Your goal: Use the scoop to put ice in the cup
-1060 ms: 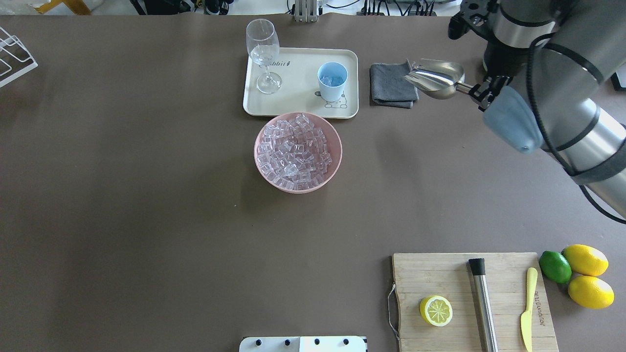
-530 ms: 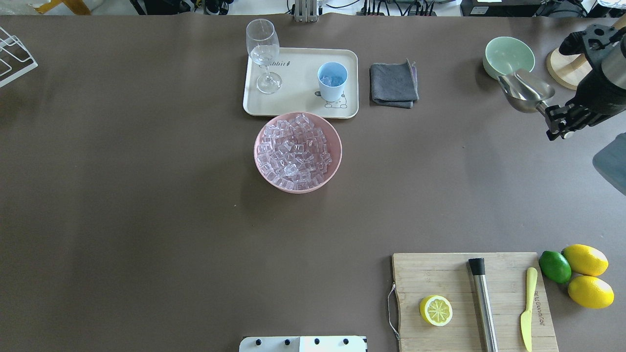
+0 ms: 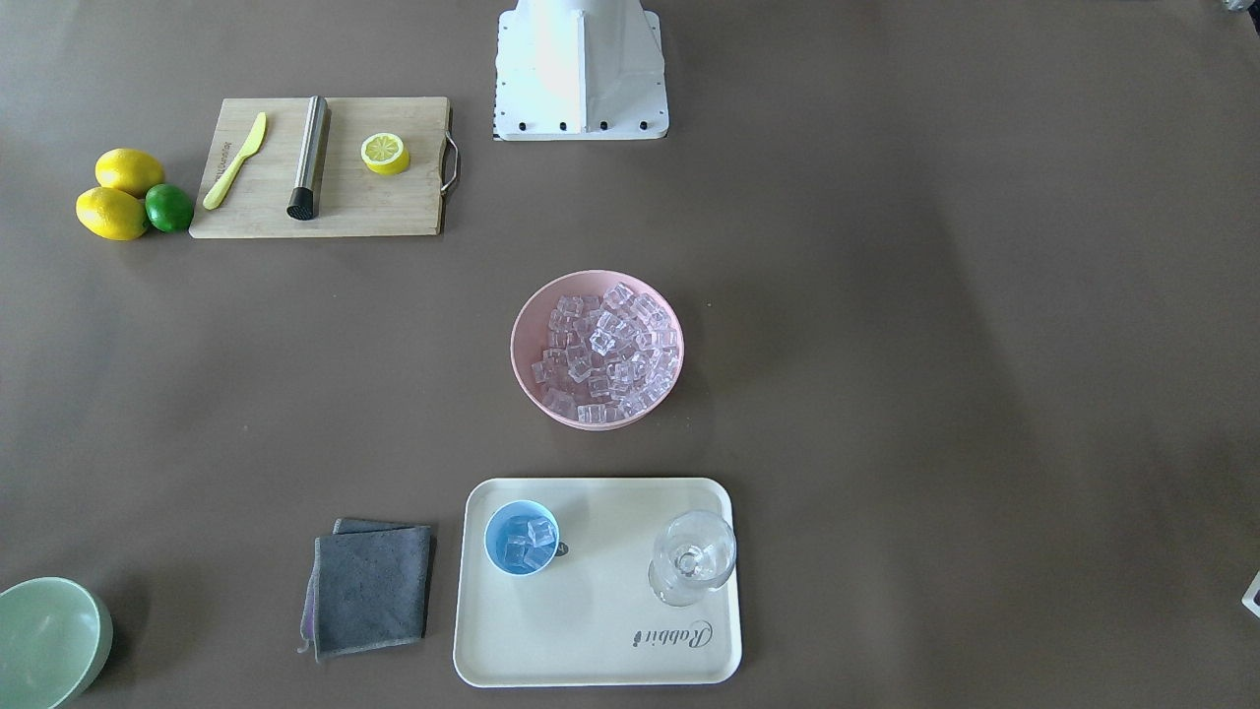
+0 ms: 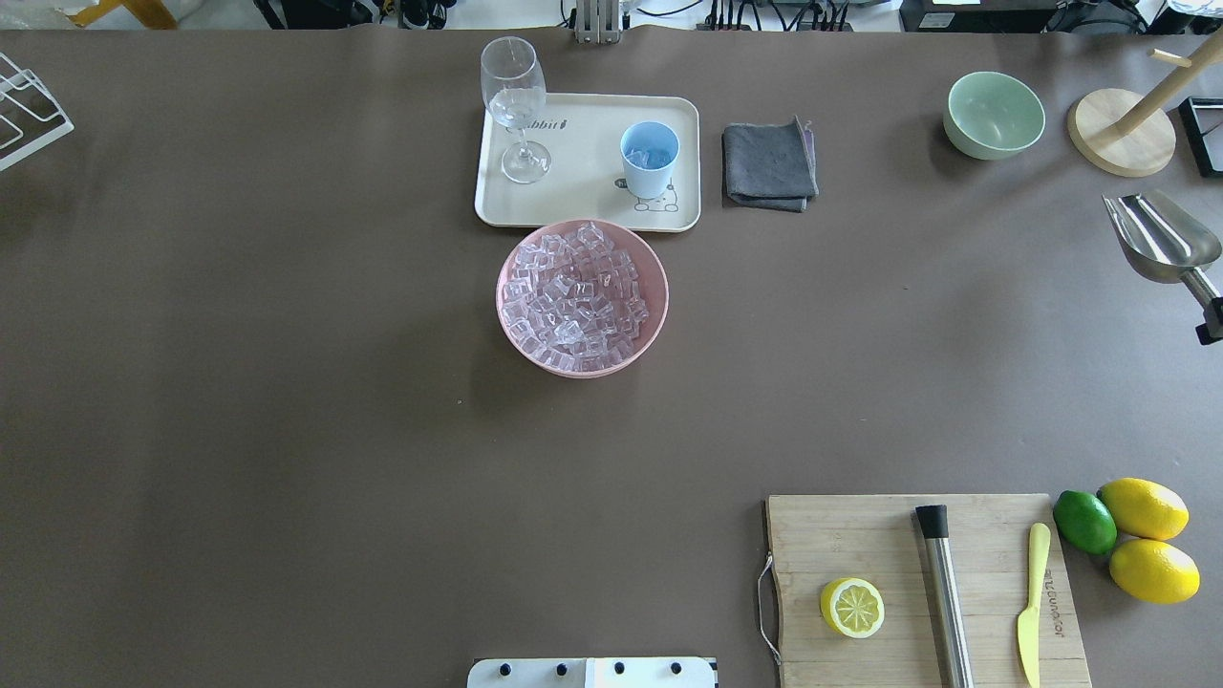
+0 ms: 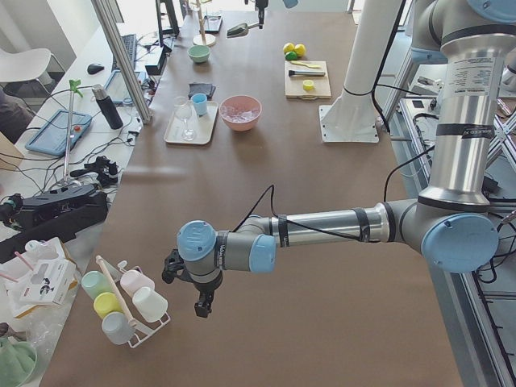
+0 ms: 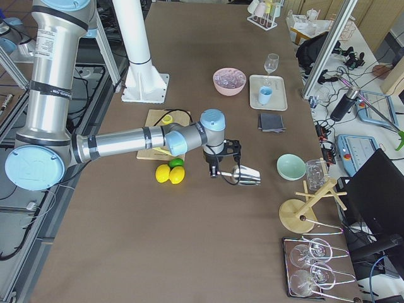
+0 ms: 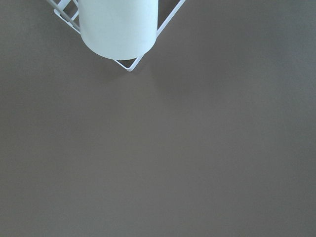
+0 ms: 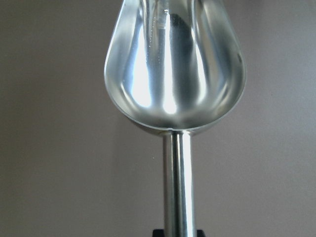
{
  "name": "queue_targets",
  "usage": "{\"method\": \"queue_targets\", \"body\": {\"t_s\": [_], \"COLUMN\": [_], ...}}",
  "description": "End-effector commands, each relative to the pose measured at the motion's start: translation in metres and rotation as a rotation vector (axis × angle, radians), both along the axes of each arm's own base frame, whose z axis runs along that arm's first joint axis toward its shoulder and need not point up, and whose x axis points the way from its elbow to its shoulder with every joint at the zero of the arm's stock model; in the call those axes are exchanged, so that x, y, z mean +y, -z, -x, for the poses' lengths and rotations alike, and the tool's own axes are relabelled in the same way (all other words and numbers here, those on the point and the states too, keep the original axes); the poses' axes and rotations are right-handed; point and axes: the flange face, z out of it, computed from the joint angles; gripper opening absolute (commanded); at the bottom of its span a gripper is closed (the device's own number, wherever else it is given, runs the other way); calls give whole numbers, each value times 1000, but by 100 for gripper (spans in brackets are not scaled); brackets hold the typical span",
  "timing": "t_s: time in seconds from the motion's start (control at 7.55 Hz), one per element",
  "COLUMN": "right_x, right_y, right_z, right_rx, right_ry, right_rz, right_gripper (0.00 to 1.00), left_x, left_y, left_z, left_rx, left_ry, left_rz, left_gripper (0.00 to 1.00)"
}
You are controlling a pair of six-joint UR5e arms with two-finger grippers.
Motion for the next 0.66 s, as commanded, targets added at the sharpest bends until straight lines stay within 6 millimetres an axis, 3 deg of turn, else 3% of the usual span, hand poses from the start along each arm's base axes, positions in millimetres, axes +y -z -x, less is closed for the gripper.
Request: {"method": "queue_targets", "body": {"t_s": [0.0, 0.26, 0.4, 0.53], "right_x": [16, 23, 26, 27], "right_y": [-74, -105, -112, -116], "right_z": [-15, -18, -19, -22], "right_rx": [-11, -16, -12, -20], "right_ry": [-14, -14, -15, -25], "right_rz": [-26, -27, -13, 7], "right_gripper": [0, 0, 20, 94], "left_x": [0, 0, 0, 0], "left_y": [0, 1, 1, 1], "left_z": [-1, 0, 0, 0], "left_rx": [-1, 1, 1, 1], "left_ry": [-1, -1, -1, -1], "left_rz": [0, -2, -2, -4], "left_gripper": [99, 99, 99, 99]}}
